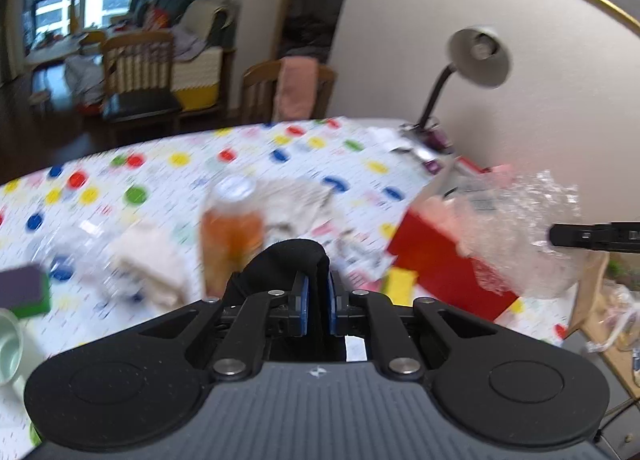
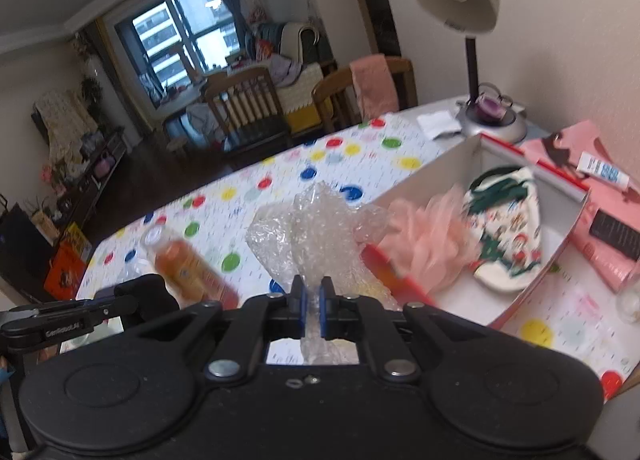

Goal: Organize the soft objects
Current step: 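Carry the mask and bubble wrap with both tools over the box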

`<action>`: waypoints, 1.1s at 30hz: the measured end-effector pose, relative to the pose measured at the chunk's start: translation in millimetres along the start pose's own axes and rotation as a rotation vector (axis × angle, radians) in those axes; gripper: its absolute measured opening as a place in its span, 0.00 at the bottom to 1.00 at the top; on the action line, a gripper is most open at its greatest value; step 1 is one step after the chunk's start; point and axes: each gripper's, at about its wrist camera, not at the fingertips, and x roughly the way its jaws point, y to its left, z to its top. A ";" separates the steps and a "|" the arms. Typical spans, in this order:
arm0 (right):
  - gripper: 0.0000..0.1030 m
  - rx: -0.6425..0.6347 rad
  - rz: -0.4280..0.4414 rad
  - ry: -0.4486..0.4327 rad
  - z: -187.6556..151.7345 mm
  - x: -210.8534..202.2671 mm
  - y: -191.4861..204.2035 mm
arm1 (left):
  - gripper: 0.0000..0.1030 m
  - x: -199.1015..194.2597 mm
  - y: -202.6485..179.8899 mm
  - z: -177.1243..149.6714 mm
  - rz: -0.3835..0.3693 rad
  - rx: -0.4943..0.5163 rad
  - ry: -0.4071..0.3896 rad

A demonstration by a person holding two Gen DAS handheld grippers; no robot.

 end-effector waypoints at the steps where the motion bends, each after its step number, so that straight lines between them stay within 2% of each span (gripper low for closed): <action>1: 0.05 0.002 -0.002 -0.011 3.9 -2.4 -4.4 | 0.09 0.3 -7.5 5.8 -0.014 0.009 -0.008; 10: 0.05 0.019 -0.030 -0.059 36.1 -9.6 -52.7 | 0.09 20.3 -82.3 56.1 -0.095 0.115 -0.070; 21: 0.05 0.064 -0.061 -0.055 68.5 4.4 -122.9 | 0.09 59.6 -165.5 104.8 -0.165 0.191 -0.103; 28: 0.05 0.056 -0.093 -0.040 86.1 21.3 -159.2 | 0.09 97.7 -214.6 121.2 -0.185 0.244 -0.078; 33: 0.05 0.077 -0.102 -0.031 94.3 39.6 -183.7 | 0.09 131.7 -233.9 122.0 -0.211 0.252 -0.038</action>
